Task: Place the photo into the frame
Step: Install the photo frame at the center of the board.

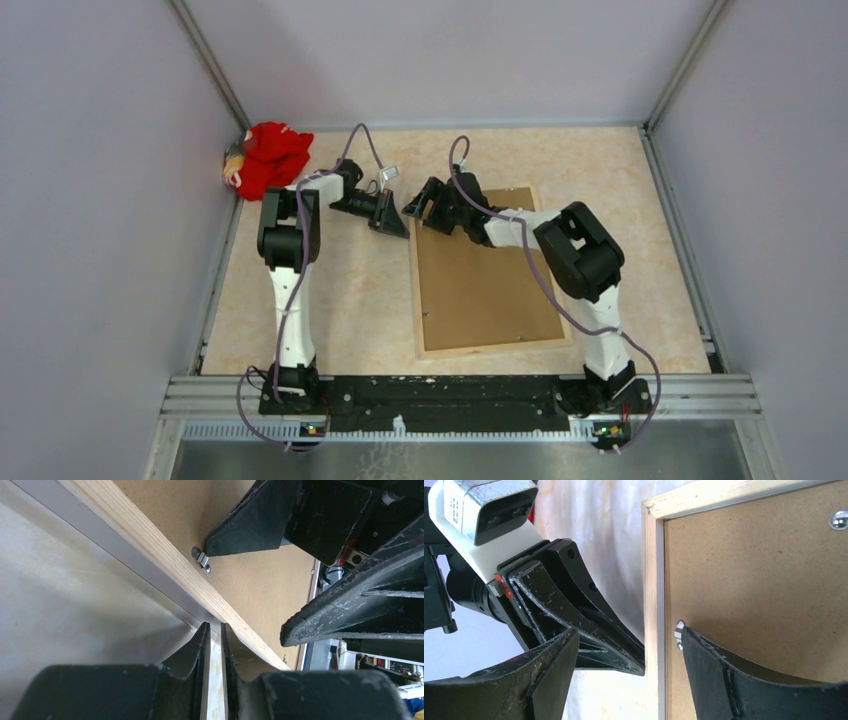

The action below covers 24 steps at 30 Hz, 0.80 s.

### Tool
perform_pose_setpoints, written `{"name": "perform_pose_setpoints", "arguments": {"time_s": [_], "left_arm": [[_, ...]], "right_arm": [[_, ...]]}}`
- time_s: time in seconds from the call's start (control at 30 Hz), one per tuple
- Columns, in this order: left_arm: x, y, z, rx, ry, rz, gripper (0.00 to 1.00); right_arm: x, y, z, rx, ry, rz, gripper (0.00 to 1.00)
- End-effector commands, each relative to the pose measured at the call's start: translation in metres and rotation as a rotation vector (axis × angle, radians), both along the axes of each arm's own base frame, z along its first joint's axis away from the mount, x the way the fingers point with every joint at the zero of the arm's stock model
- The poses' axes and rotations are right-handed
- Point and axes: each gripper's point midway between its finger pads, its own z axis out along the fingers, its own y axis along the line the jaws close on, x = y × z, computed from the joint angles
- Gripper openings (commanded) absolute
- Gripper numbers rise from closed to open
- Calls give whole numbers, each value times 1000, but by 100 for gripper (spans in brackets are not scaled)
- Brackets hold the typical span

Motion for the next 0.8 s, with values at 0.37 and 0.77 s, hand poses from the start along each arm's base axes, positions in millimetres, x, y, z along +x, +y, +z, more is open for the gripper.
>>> {"name": "perform_pose_setpoints", "arguments": {"time_s": [0.37,0.77], "left_arm": [[-5,-14,2,-30,-7,-40,18],[-5,-13,2,-27,-10,-42,17]], "right_arm": [[3,0,-20,-50,19,93,75],[-1,6,-22,-31,37,153,73]]}}
